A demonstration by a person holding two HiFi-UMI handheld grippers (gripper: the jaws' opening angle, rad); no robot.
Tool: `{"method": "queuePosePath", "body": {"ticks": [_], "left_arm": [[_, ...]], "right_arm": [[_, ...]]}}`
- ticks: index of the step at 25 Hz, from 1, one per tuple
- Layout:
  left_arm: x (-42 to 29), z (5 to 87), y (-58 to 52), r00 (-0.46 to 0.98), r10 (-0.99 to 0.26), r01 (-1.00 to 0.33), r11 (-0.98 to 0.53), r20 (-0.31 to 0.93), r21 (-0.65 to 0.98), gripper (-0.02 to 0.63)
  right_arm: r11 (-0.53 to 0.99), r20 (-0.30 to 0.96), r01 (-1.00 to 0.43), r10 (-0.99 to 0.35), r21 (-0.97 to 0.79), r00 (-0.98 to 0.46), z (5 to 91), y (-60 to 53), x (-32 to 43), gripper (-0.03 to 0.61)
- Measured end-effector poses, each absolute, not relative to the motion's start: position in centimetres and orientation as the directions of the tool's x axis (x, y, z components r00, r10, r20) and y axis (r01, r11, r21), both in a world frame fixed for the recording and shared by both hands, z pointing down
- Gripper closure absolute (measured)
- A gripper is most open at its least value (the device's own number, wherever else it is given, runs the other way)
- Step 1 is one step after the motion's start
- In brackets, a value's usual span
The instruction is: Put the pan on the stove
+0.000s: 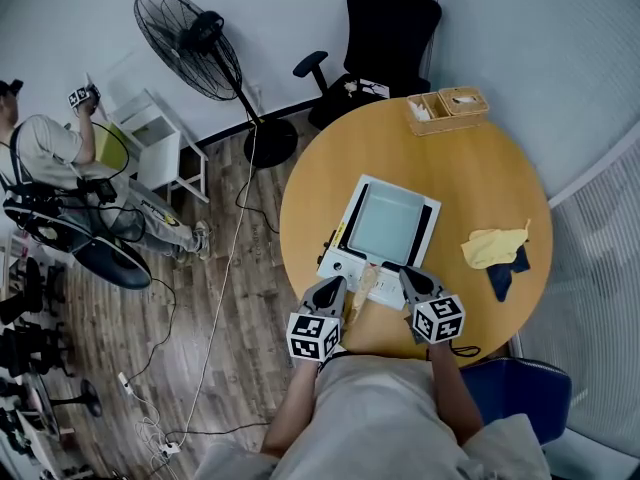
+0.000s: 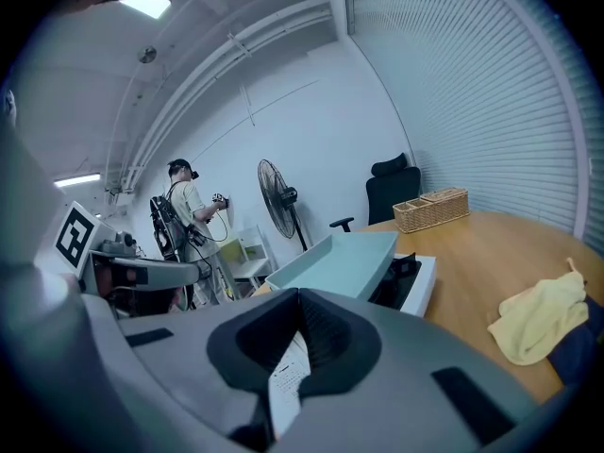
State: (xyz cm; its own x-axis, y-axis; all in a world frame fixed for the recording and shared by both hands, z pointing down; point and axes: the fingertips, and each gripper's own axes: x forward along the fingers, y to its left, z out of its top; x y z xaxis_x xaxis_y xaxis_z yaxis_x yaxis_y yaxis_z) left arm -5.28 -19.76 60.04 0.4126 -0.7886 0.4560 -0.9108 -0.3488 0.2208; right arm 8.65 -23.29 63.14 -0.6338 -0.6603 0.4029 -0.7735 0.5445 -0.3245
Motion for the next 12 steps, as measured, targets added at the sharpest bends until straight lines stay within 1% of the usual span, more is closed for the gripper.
{"method": "queuePosePath", "body": {"ticks": [6,12], "left_arm": [[-5.40,60.16,-20.16,0.398,-0.791,-0.917,-0.347,0.464,0.195,0.584],[-5.54,60.17,-20.50,0.384,-0.797,-0.923,-0.335,0.467,0.189,0.584]], "right_arm": [[0.530,0.383,-0.791,-0.692,-0.307,-0.612,62.62,-23.92,9.17,0.555],[0.514,0.399,-0.798,-0.691,-0.315,-0.602,63.07,-24.10,9.33,0.555]]}}
